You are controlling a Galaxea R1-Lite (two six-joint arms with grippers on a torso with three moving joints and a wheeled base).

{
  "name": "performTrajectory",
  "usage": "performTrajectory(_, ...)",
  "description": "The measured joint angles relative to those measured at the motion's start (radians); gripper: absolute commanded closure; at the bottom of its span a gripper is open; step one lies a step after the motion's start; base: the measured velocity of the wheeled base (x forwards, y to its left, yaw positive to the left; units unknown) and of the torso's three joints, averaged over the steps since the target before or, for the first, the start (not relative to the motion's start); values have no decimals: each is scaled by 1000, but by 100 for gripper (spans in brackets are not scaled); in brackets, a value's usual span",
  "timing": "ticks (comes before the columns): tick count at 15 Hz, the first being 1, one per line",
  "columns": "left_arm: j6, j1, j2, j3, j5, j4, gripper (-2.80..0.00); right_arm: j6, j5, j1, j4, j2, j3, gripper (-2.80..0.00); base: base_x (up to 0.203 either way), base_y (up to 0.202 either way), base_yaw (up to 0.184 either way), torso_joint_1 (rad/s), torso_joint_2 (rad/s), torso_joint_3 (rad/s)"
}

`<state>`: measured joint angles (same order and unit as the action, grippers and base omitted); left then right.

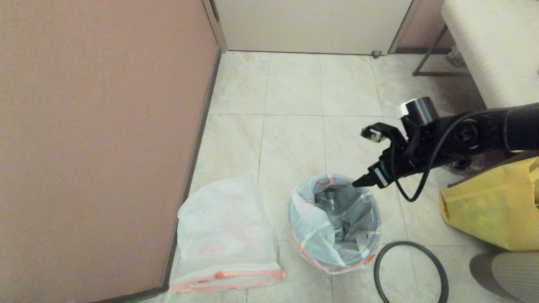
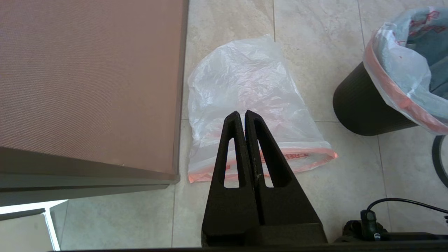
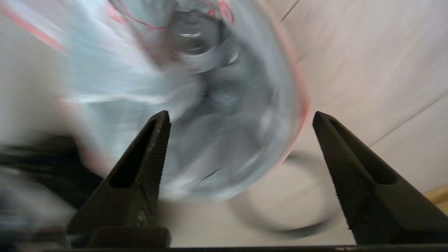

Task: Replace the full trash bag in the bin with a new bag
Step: Place the trash bag on the floor

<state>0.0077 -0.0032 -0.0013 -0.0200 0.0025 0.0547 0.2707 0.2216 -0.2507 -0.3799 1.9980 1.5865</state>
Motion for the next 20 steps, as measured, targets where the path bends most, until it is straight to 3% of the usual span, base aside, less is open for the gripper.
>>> performTrajectory(1,0,0,0,0,0,0,0,-92,44,44,-7,-49,-68,0,0,0,0,0,0,0)
performTrajectory(4,0,0,0,0,0,0,0,-263,91,166,-11,-153,-296,0,0,0,0,0,0,0)
performTrajectory(7,0,0,0,0,0,0,0,-282,102,267,23,-181,-457,0,0,0,0,0,0,0)
performTrajectory(9,0,0,0,0,0,0,0,-267,103,289,98,-154,-537,0,0,0,0,0,0,0)
performTrajectory(15,0,0,0,0,0,0,0,-360,69,264,446,-38,-665,0,0,0,0,0,0,0)
performTrajectory(16,0,0,0,0,0,0,0,-368,45,245,482,-4,-671,-280,0,0,0,0,0,0)
performTrajectory(20,0,0,0,0,0,0,0,-382,25,197,694,122,-705,-280,0,0,0,0,0,0)
